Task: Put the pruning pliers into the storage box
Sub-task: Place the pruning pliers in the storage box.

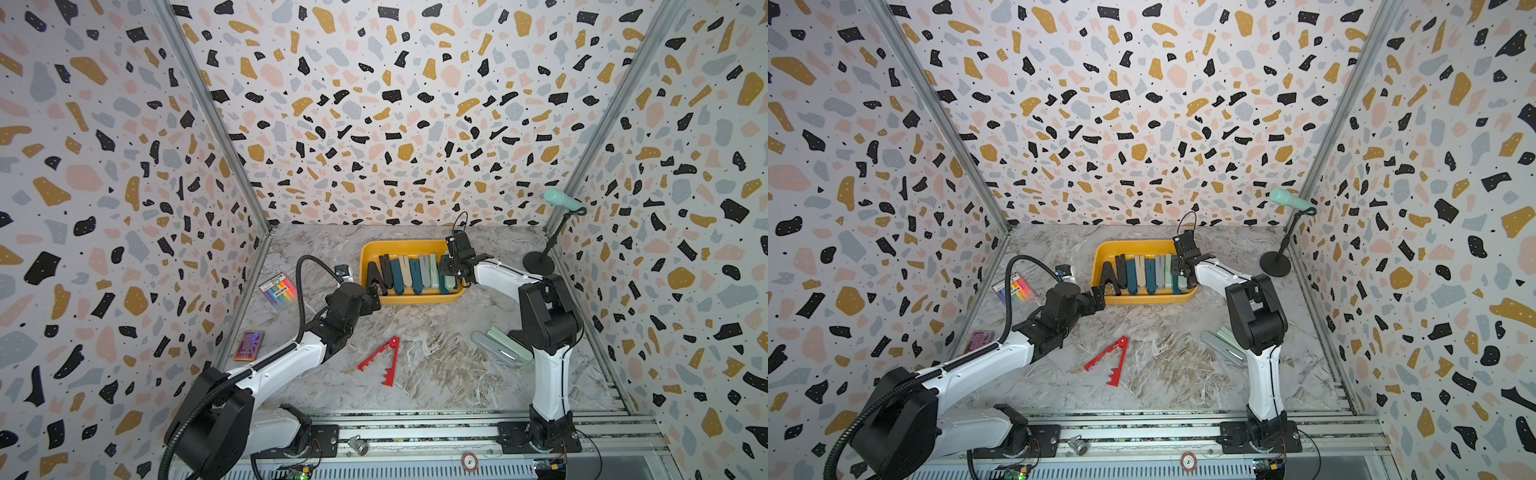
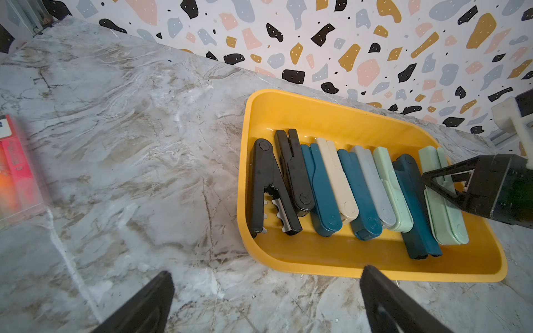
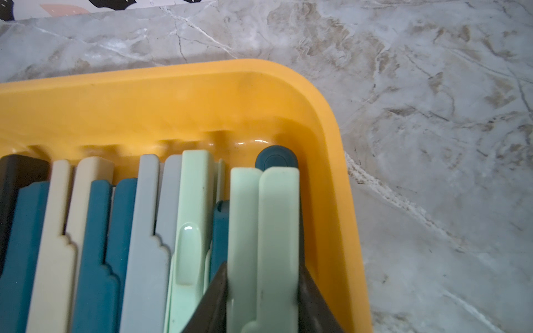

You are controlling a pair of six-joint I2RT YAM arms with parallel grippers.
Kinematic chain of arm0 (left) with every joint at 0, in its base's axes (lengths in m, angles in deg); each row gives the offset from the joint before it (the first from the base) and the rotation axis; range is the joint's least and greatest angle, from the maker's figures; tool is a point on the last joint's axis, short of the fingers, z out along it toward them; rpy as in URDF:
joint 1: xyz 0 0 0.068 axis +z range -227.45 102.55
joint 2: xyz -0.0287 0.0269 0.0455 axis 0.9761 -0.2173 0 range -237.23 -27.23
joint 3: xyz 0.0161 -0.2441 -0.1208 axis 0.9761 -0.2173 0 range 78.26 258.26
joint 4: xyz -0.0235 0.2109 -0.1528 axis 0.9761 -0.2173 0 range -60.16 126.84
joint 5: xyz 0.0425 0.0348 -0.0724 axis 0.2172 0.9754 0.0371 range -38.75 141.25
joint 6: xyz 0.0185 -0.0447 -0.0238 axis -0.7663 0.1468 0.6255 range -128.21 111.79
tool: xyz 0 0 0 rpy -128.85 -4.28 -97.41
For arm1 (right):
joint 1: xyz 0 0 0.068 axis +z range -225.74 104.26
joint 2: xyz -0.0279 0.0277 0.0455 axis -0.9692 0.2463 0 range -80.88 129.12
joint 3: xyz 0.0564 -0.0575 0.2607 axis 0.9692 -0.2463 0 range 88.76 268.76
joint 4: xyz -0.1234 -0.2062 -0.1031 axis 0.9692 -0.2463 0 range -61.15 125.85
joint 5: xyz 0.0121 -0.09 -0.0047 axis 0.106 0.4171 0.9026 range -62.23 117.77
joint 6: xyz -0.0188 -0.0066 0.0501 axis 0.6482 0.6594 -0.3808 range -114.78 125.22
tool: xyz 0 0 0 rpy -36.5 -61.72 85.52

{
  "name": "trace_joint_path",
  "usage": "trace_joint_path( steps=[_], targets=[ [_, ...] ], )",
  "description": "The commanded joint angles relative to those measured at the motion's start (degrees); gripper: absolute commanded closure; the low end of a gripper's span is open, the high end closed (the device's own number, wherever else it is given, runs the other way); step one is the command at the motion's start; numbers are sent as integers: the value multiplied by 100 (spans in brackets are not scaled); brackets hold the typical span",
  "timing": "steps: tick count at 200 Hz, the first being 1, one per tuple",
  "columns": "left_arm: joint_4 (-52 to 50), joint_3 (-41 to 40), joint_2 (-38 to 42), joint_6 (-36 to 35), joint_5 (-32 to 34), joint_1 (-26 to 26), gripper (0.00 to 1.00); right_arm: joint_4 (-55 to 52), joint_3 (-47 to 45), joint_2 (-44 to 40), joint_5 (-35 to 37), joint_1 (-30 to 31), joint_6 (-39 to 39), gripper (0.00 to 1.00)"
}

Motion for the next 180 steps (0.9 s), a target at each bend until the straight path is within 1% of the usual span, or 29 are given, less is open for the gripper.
trace_joint_path(
  steps=[1,79,117,133,180],
  targets=[
    [150,-67,44,-19,-14,44,1,-140,248,68,110,-20,81,66],
    [136,-84,47,-5,-35,53,1,-379,457,275,148,1,73,61],
    [144,-86,52,7,-37,49,1,-419,464,215,171,10,78,55],
    [144,-90,53,8,-37,53,1,-443,473,180,198,9,81,50],
    [141,-96,55,15,-44,53,1,-428,455,-12,256,29,71,46]
  ],
)
